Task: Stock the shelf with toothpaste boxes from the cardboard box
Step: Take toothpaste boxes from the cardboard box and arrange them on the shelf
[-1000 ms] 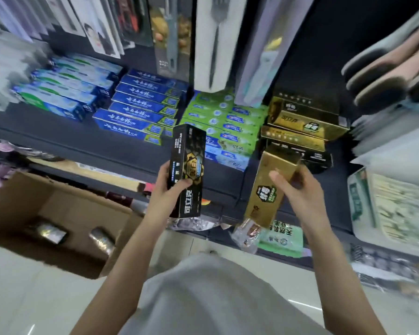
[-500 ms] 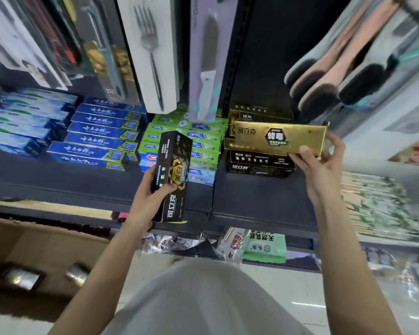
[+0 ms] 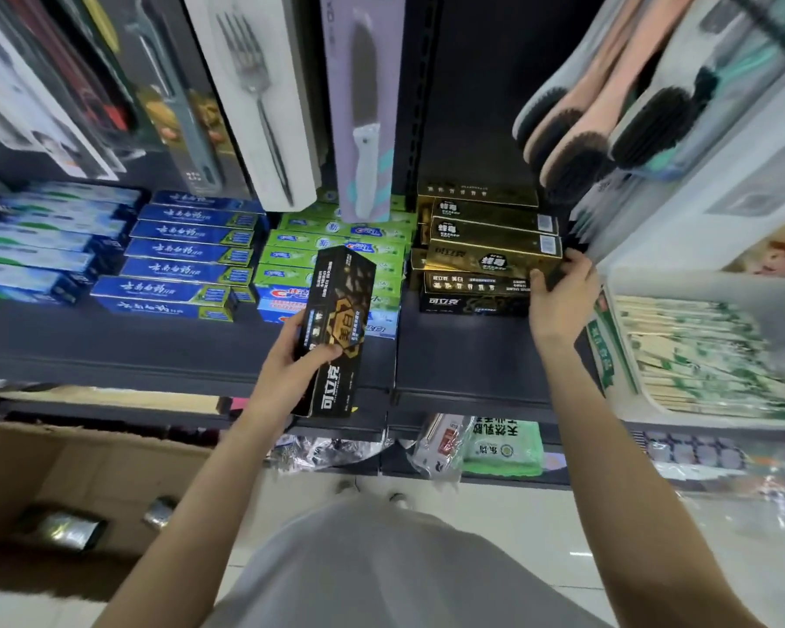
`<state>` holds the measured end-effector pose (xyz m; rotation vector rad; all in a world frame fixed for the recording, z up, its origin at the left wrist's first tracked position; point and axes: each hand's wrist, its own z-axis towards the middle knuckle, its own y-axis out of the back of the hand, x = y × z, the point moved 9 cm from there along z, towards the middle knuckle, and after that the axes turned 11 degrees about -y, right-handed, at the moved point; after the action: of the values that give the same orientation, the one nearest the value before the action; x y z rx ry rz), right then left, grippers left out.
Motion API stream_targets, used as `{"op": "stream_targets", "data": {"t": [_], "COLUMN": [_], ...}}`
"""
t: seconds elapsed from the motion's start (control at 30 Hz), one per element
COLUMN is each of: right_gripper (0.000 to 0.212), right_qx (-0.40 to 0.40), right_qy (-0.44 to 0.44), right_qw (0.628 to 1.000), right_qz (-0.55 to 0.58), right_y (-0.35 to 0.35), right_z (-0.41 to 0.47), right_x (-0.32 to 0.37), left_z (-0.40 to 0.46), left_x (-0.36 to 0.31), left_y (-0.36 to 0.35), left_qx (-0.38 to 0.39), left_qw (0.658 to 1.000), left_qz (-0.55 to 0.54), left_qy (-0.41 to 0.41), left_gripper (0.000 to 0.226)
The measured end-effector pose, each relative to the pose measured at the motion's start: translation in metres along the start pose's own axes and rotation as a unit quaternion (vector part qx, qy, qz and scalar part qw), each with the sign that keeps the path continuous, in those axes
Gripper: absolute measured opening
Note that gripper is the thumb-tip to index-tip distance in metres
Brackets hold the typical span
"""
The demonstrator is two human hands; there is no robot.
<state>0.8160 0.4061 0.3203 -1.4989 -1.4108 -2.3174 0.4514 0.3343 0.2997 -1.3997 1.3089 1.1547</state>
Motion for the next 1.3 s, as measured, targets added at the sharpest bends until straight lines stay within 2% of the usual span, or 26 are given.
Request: {"op": "stream_targets", "data": {"t": [0.07,0.17,0.23,0.27,0.33,0.4,0.47,0.53,0.63,0.7,0.83,1.0,1.07,1.17,1.23,1.3], "right_gripper": [0.045,0.063,0.076,0.08,0.079,0.067,0.056,0.053,0.056,0.057,0.057,0.055,0.056,0.056,0.05,0.041], "right_qx": [0.065,0.228,0.26,0.288,0.39,0.446,0.42,0.375,0.3,0.257,0.206,0.184,0.185,0.138,0.147,0.218], "right_qy": [0.08,0.226,0.329,0.354,0.327,0.274,0.249,0.222,0.159,0.124,-0.012,-0.048,-0.037,0.065,0.136,0.21], "right_qw": [0.994,0.947,0.907,0.887,0.851,0.839,0.865,0.896,0.935,0.95,0.968,0.973,0.974,0.978,0.974,0.95], "right_qz": [0.039,0.032,-0.034,-0.071,-0.131,-0.148,-0.117,-0.09,-0.1,-0.128,-0.145,-0.128,-0.122,-0.14,-0.108,-0.08], "right_y": [0.002,-0.009,-0.01,-0.012,-0.02,-0.019,-0.006,0.007,0.015,0.009,-0.013,-0.019,-0.014,-0.001,0.0,-0.014], "right_z": [-0.044,-0.118,-0.14,-0.143,-0.143,-0.139,-0.127,-0.107,-0.07,-0.048,-0.021,-0.021,-0.03,-0.062,-0.096,-0.138], "right_x": [0.029,0.072,0.082,0.079,0.06,0.037,0.023,0.01,-0.012,-0.024,-0.046,-0.049,-0.048,-0.034,-0.009,0.019], "left_z": [0.002,0.008,0.01,0.01,0.008,0.008,0.012,0.022,0.041,0.055,0.061,0.053,0.051,0.038,0.024,0.001], "left_x": [-0.001,0.0,-0.003,-0.007,-0.015,-0.022,-0.032,-0.048,-0.062,-0.047,0.005,0.028,0.025,0.011,-0.001,-0.011], "left_y": [-0.01,-0.028,-0.042,-0.05,-0.069,-0.09,-0.111,-0.126,-0.139,-0.148,-0.17,-0.18,-0.178,-0.16,-0.125,-0.072], "left_qx": [0.046,0.166,0.283,0.347,0.442,0.49,0.486,0.429,0.318,0.281,0.306,0.308,0.294,0.247,0.17,0.062], "left_qw": [0.999,0.983,0.946,0.912,0.832,0.772,0.726,0.708,0.715,0.71,0.67,0.687,0.702,0.765,0.81,0.838], "left_qz": [0.013,0.066,0.154,0.219,0.332,0.397,0.464,0.513,0.534,0.562,0.628,0.625,0.615,0.547,0.492,0.442], "left_qy": [0.007,0.033,0.035,0.019,-0.03,-0.079,-0.147,-0.23,-0.32,-0.319,-0.251,-0.205,-0.205,-0.235,-0.272,-0.314], "left_gripper": [0.045,0.056,0.062,0.062,0.058,0.058,0.059,0.056,0.052,0.055,0.07,0.082,0.078,0.066,0.052,0.04]}}
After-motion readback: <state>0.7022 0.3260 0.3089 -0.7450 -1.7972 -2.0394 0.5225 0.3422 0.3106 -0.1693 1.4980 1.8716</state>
